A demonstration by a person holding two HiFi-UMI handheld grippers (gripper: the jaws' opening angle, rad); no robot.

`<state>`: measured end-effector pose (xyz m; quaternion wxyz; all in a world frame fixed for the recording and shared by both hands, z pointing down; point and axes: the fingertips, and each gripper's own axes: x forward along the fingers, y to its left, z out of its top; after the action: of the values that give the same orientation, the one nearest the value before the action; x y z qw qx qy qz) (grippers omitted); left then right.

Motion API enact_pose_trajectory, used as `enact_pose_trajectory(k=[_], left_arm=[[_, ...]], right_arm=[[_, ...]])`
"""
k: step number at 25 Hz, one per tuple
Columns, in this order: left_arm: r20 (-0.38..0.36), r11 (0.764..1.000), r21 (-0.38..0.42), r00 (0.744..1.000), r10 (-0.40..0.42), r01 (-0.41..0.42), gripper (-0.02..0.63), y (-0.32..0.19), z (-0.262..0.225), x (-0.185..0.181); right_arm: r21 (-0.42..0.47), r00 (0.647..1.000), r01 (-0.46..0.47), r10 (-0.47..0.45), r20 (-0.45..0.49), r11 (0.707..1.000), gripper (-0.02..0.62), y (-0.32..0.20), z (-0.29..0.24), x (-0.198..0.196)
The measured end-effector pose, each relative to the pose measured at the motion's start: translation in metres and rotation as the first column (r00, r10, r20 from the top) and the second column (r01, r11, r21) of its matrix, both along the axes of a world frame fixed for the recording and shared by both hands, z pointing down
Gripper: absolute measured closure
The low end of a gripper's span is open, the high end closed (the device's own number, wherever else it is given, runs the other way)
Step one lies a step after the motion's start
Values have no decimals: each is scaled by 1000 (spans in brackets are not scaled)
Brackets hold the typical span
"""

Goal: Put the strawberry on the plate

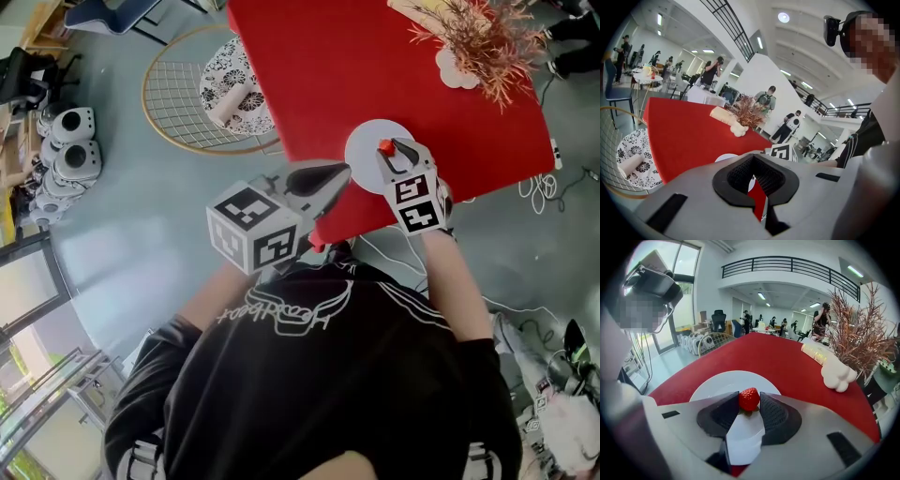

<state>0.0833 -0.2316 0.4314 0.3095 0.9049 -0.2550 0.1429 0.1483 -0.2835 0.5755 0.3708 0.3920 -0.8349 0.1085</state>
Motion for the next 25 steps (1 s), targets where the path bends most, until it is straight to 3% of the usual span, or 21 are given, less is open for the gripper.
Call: enact_pose_trajectory(k=[6, 25], left_arm=[[-3, 1000, 1, 1000, -3, 3, 600, 1, 0, -1], [-1, 1000, 4, 1000, 1, -1, 600, 5, -2, 1]], right_arm=[[-5, 999, 25, -25, -31, 1000, 471, 0, 1, -1], [2, 1000, 7, -7, -5, 1000, 460, 1, 0, 0]])
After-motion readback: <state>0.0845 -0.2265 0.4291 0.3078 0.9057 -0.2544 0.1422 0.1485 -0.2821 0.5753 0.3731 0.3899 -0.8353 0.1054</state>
